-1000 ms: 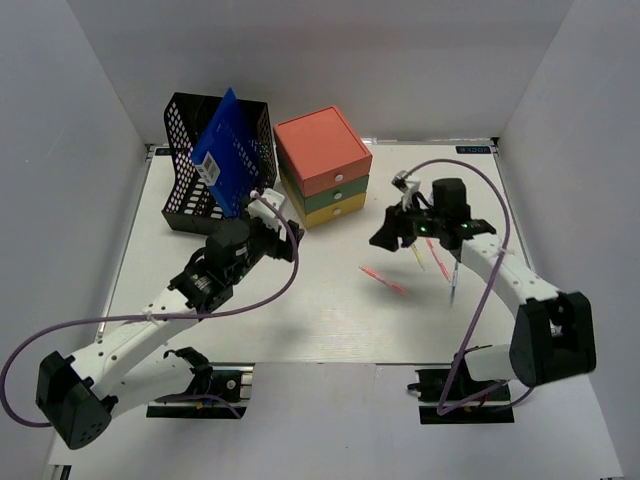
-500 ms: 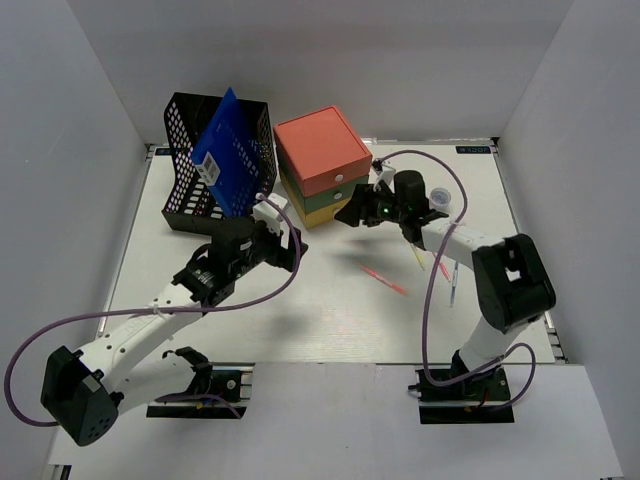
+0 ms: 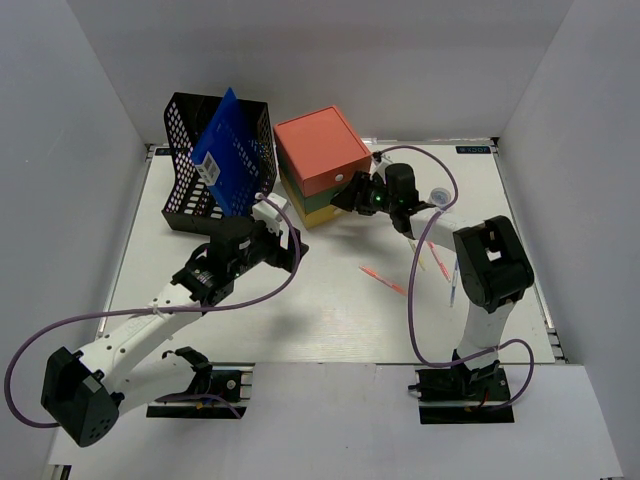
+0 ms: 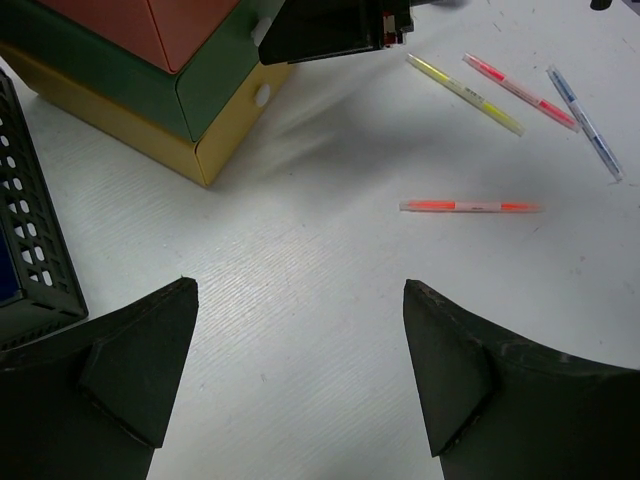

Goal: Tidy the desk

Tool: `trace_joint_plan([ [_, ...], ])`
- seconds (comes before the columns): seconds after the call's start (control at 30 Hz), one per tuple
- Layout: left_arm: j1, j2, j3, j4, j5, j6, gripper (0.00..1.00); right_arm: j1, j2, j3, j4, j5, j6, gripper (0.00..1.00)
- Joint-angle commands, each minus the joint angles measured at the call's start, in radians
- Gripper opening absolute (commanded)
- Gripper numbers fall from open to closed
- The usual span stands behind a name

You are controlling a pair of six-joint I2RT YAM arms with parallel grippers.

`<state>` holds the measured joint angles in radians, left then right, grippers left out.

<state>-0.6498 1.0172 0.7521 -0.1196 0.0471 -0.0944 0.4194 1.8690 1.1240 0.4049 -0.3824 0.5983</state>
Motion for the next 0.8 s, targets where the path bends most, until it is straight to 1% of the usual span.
trace_joint_plan([
  [0.0, 0.004, -0.028, 0.02, 0.009, 0.013, -0.001, 0.93, -0.005, 0.015, 0.036, 0.066, 0.049, 0.049, 0.6],
  [0.33, 0.004, -0.039, 0.013, 0.017, 0.0, 0.001, 0.93, -0.01, 0.024, 0.028, 0.114, 0.073, 0.092, 0.56],
  [0.77, 0.004, -0.045, 0.009, 0.026, -0.006, 0.001, 0.93, -0.01, 0.045, 0.063, 0.106, 0.073, 0.112, 0.51],
])
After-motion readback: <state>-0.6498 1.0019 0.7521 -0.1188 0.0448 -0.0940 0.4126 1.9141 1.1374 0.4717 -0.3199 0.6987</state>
